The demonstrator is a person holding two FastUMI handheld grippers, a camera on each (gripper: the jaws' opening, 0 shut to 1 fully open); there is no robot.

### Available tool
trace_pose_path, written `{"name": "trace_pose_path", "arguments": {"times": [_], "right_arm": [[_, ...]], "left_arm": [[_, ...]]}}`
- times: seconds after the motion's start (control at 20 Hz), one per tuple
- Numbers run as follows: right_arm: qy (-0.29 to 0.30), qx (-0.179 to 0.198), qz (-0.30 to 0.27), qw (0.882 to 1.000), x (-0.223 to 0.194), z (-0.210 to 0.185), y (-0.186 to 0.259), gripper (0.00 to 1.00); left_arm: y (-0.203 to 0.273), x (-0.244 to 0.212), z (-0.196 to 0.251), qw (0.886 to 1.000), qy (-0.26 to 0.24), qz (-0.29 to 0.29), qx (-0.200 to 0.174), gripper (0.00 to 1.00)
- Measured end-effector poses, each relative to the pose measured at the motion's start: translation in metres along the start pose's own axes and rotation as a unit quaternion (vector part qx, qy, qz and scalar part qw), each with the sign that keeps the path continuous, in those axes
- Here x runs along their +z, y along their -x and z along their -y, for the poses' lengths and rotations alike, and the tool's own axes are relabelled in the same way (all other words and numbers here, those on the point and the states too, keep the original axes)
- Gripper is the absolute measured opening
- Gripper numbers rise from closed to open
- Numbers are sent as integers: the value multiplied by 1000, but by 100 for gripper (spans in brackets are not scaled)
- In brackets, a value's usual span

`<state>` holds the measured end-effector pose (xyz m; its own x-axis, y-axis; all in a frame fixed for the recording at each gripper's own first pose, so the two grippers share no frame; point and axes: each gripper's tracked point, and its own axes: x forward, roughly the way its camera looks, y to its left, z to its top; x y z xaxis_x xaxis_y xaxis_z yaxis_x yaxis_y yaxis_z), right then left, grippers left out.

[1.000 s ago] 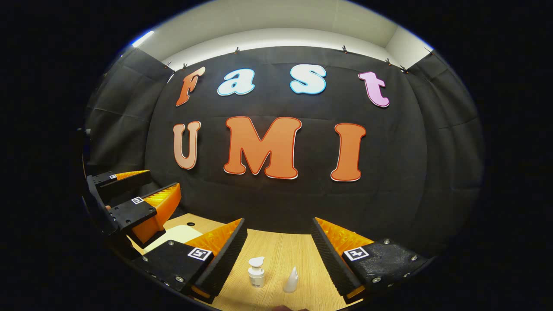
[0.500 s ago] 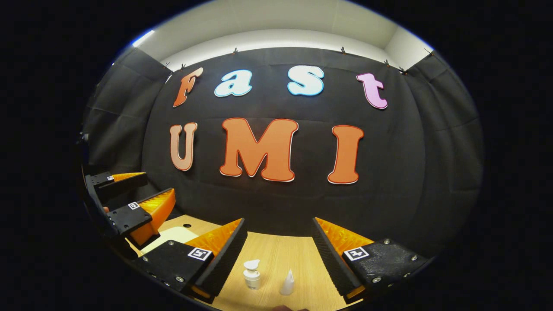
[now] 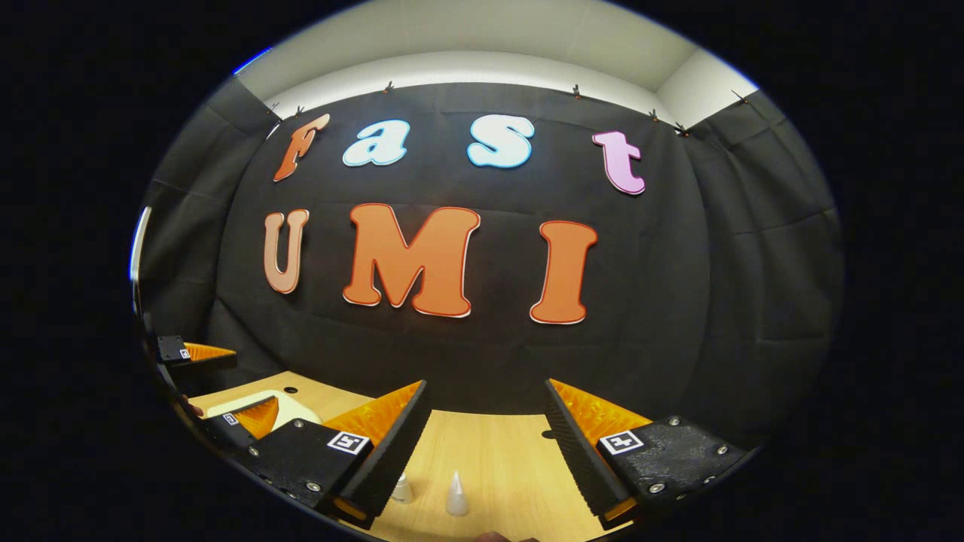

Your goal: First open the suitcase, pack the skin care products into it, and then close the suitcase.

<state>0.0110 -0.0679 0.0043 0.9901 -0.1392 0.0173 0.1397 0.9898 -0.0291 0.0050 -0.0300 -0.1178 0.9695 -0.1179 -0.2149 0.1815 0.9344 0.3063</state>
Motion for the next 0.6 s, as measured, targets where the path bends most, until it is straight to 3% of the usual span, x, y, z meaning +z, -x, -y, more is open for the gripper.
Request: {"name": "trace_pose_path", "arguments": {"times": [0.3,0.6], "right_arm": [[10,-28,-10,1000,-8,26,0,95],[13,-43,-13,999,-10,41,2,95]], "left_arm": [[-18,-58,32,995,-84,-41,-31,98],[-35,-135,55,977,-172,-111,-54,98]]}}
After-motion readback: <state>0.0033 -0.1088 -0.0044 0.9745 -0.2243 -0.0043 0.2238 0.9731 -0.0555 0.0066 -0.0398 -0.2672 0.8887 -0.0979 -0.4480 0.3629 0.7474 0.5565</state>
